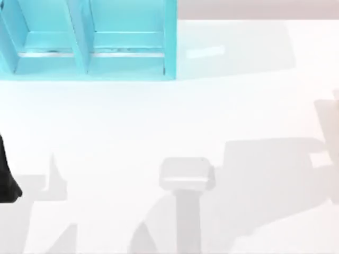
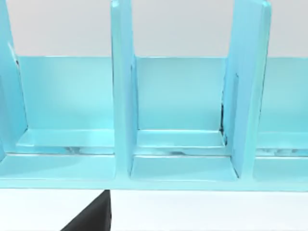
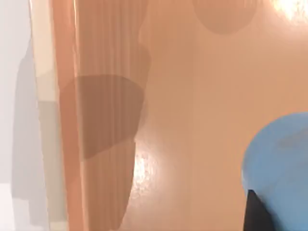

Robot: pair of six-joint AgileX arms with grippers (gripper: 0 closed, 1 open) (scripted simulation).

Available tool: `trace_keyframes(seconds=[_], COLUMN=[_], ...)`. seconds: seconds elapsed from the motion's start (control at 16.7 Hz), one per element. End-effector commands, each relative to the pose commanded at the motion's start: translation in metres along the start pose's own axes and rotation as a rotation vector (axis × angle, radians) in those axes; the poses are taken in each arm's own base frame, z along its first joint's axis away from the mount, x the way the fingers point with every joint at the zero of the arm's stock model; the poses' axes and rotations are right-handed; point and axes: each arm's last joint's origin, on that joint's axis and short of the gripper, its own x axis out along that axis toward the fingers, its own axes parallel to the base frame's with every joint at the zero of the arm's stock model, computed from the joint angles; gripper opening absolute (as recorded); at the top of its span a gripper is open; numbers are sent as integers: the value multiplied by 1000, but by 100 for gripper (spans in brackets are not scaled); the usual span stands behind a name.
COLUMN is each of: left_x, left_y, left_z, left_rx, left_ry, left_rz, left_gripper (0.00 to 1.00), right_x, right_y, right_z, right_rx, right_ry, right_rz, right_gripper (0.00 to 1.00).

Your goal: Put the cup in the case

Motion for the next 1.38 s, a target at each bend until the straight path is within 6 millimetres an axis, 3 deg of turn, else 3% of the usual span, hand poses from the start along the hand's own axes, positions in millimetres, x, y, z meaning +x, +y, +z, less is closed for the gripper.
trace_keyframes(seconds=[0.12,0.42,1.14,1.38], left_x=[0,0,0,0], left_y=[0,0,0,0], left_z=[0,0,0,0], left_rx=[0,0,0,0], left_ry=[0,0,0,0], left_rz=[0,0,0,0], left_gripper=[100,100,100,100], right_x=[-3,-2,59,61], right_y=[-7,-7,-15,-15], right_z=[-10,-9,-13,-13], right_rx=[1,-1,1,1], right_ry=[-1,-2,-3,-1], right_rz=[0,-1,0,1], right_gripper=[0,0,0,0])
